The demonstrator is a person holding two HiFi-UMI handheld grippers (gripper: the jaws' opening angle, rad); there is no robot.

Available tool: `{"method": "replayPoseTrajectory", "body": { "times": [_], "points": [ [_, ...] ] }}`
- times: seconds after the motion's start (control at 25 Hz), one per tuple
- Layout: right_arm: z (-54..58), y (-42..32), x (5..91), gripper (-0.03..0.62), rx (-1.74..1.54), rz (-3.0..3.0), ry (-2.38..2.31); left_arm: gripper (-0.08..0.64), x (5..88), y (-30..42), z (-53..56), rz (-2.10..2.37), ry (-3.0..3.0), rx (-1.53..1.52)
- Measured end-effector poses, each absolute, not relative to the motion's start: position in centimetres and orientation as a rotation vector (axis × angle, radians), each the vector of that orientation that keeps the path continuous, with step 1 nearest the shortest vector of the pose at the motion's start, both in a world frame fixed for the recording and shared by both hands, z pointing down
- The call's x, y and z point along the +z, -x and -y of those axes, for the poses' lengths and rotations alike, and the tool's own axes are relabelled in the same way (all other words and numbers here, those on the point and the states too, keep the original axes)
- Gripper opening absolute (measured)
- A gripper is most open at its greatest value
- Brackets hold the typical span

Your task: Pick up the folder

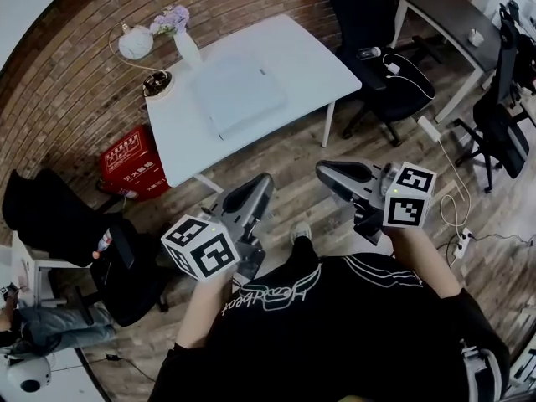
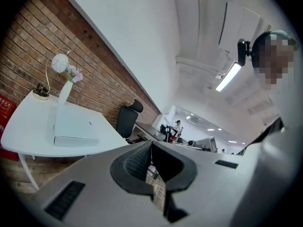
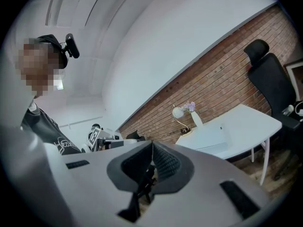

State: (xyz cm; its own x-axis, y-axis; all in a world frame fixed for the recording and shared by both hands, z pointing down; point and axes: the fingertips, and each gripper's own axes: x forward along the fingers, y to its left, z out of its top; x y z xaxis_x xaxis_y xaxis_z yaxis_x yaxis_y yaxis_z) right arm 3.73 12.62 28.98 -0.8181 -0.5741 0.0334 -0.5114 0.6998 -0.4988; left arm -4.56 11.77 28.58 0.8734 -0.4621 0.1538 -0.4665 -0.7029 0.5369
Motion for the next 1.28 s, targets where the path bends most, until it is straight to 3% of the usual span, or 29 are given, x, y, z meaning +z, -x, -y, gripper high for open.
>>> {"method": "replayPoseTrajectory", "body": {
  "times": [0.4,0.76,1.28],
  "points": [
    [4.3,-3.8,30.1,-0.002,-0.862,-2.758,0.881,0.005,30.1,6.7,5.4,0.663,-2.394,-0.034],
    [9.1,-5.2,32.8,0.005,-0.884,-2.787,0.944,0.010,33.9,11.3,11.4,0.827,-2.288,-0.041],
    [19.6,-7.3,36.6,0.135,-0.999,-2.757,0.959,0.208,39.1,13.6,17.2,0.973,-2.116,0.020]
  ]
}}
